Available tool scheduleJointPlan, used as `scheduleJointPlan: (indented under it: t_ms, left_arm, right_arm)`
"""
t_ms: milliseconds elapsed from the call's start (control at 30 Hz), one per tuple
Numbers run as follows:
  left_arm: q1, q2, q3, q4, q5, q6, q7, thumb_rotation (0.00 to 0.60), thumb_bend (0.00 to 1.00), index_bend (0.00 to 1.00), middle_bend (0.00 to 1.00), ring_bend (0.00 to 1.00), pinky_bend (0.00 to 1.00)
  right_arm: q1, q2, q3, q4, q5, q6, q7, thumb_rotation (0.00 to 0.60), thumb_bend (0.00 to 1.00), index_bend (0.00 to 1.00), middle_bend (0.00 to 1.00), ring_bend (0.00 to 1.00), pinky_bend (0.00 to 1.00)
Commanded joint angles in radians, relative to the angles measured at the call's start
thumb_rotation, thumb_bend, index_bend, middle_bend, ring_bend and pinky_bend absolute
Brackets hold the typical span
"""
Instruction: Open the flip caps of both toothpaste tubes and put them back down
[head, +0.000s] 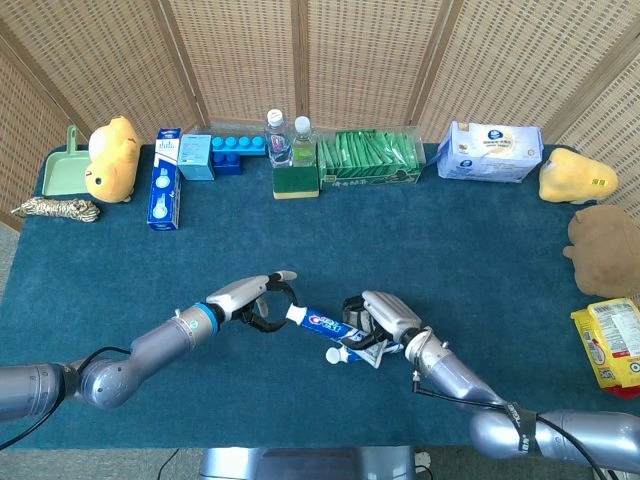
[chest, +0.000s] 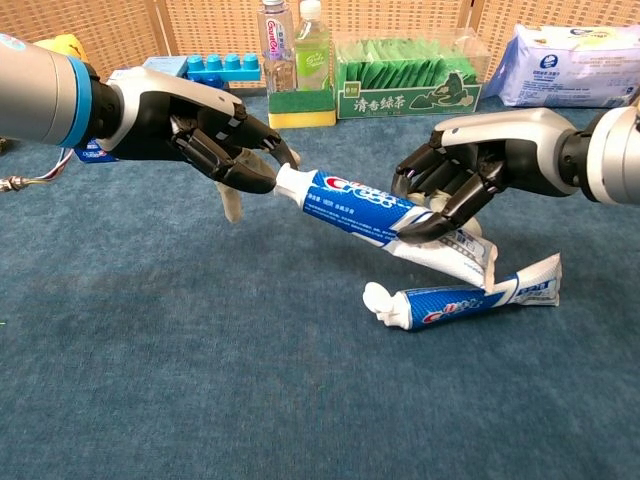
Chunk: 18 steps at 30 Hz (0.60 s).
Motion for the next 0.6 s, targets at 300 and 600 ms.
scheduleJointPlan:
  t_ms: [300, 600]
  left_arm:
    - [-0.004, 0.002, 0.011, -0.004, 0.004, 0.011, -0.007, 0.530, 0.39, 0.37, 0.08, 0.12, 0.42]
    - [-0.010, 0.001, 0.023, -0.005, 0.001, 0.020, -0.007, 0.535, 0.39, 0.40, 0.08, 0.12, 0.43]
  right_arm:
    - [0.001, -0.014, -0.004, -0.009, 0.012, 0.035, -0.033, 0.600, 0.45, 0.90, 0.70, 0.66, 0.69]
    - [0.005, -0.027, -0.007, -0.012, 0.044, 0.073, -0.072, 0.600, 0.45, 0.90, 0.70, 0.66, 0.69]
